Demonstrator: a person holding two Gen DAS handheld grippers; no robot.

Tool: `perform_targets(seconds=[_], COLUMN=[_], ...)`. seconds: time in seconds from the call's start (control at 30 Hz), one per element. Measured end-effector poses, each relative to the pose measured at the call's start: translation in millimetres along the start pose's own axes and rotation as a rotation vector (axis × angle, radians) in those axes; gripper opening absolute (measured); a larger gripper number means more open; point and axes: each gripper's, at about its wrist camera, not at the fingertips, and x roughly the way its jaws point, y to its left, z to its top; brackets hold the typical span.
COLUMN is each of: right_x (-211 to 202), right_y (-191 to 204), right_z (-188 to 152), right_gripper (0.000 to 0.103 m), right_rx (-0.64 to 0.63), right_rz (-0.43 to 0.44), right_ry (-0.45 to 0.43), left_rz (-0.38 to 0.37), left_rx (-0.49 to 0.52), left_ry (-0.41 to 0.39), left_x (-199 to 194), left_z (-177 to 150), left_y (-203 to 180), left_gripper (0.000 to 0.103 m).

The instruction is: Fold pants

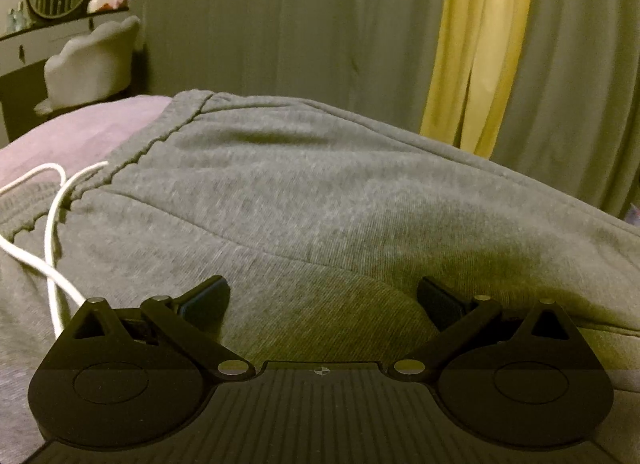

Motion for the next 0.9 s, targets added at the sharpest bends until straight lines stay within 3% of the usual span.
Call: perform_targets(seconds=[0.13, 0.23, 0.4, 0.53, 0.7, 0.73, 0.8, 0.83, 0.87, 0.9], right_x=[-9.0, -39.7, -143.2, -196.5, -160.0, -157.3, -158.7, -161.0, -163.4, -166.0], right_y=[0.3, -21.2, -108.8, -192.5, -286.7, -301.4, -299.7, -297.7, -295.3, -294.3], right_z=[-18.2, -26.5, -70.1, -145.7, -220.7, -226.9, -223.7, -220.0, -218.2, -217.7], right_gripper=[0.009, 0.006, 0.006, 0.006, 0.004, 0.003, 0.007, 0.017, 0.048, 0.067], right_rx=[-0.151, -0.206, -0.290, -0.335, -0.251, -0.203, -0.267, -0.295, -0.315, -0.325], right_rz=[0.005, 0.118, 0.296, 0.260, 0.113, 0.163, 0.176, 0.175, 0.172, 0.175], right_ry=[-0.052, -0.071, -0.193, -0.232, -0.098, -0.142, -0.161, -0.166, -0.182, -0.207], left_rz=[-0.011, -0.022, -0.038, -0.043, -0.074, -0.081, -0.082, -0.090, -0.099, -0.115], left_rx=[0.003, 0.010, 0.004, -0.028, -0.074, -0.075, -0.072, -0.075, -0.091, -0.106], left_ry=[0.002, 0.008, 0.021, 0.009, -0.012, -0.018, -0.016, -0.009, -0.009, -0.020], left_x=[0.0, -0.8, -0.5, -5.3, -14.9, -17.0, -19.9, -21.2, -23.3, -25.9], left_z=[-0.4, -0.6, 1.8, 5.2, 12.8, 15.7, 24.3, 32.6, 42.4, 52.0], left_y=[2.3, 4.2, 6.5, 9.6, 10.7, 10.4, 8.9, 8.1, 8.0, 7.4], left_gripper=[0.103, 0.103, 0.103, 0.103, 0.103, 0.103, 0.103, 0.103, 0.103, 0.103])
